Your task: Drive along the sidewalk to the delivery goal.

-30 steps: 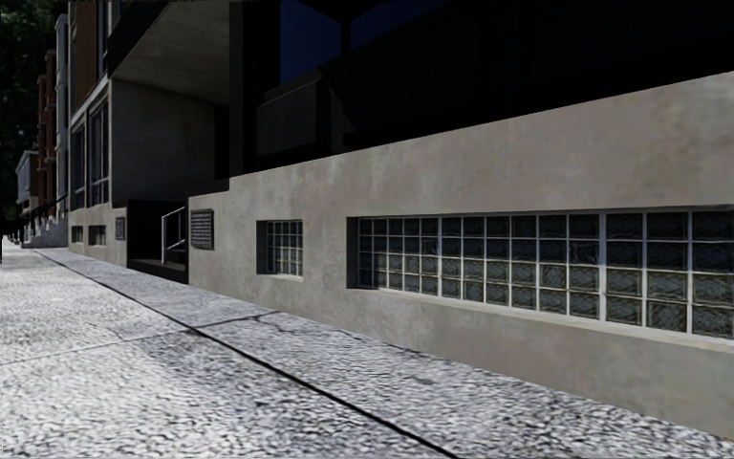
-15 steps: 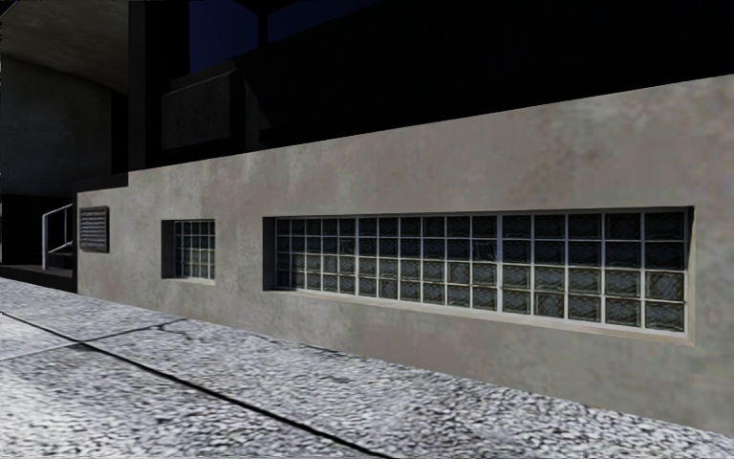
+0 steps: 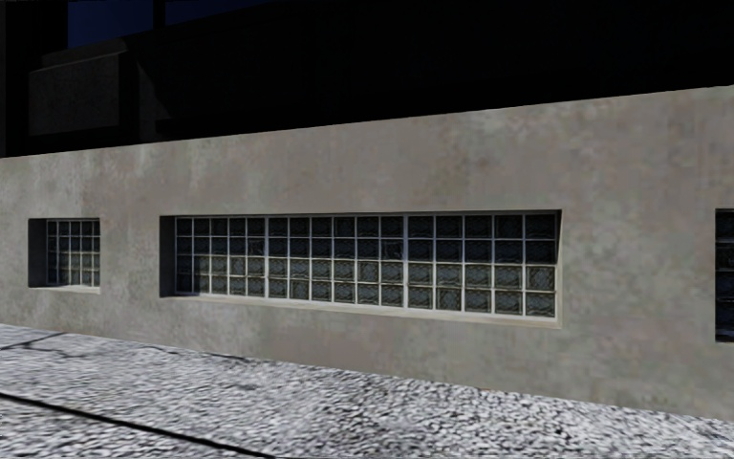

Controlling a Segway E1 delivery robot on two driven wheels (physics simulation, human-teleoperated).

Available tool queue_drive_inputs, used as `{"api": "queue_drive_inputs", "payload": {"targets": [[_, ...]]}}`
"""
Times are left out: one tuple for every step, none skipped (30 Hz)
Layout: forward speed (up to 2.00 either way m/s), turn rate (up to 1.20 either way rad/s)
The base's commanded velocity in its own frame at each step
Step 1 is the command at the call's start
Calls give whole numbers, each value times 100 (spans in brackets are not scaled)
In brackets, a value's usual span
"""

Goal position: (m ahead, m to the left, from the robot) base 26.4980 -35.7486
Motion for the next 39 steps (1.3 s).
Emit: {"api": "queue_drive_inputs", "payload": {"targets": [[0,-59],[0,-59],[0,-59],[0,-59],[0,-59],[0,-59],[0,-59],[0,-59],[0,-59],[0,-59],[0,-59],[0,-59],[0,-59],[0,-59],[0,-59],[0,-59],[0,-59],[0,-59],[0,-59],[0,-59],[0,-59],[0,-59],[0,-59],[0,-59],[0,-59],[0,-59],[0,-59],[0,-59],[0,-59],[0,-59],[0,-59],[0,-59],[0,-59],[0,-59],[0,-59],[0,-59],[0,-59],[0,-59],[0,-59]]}}
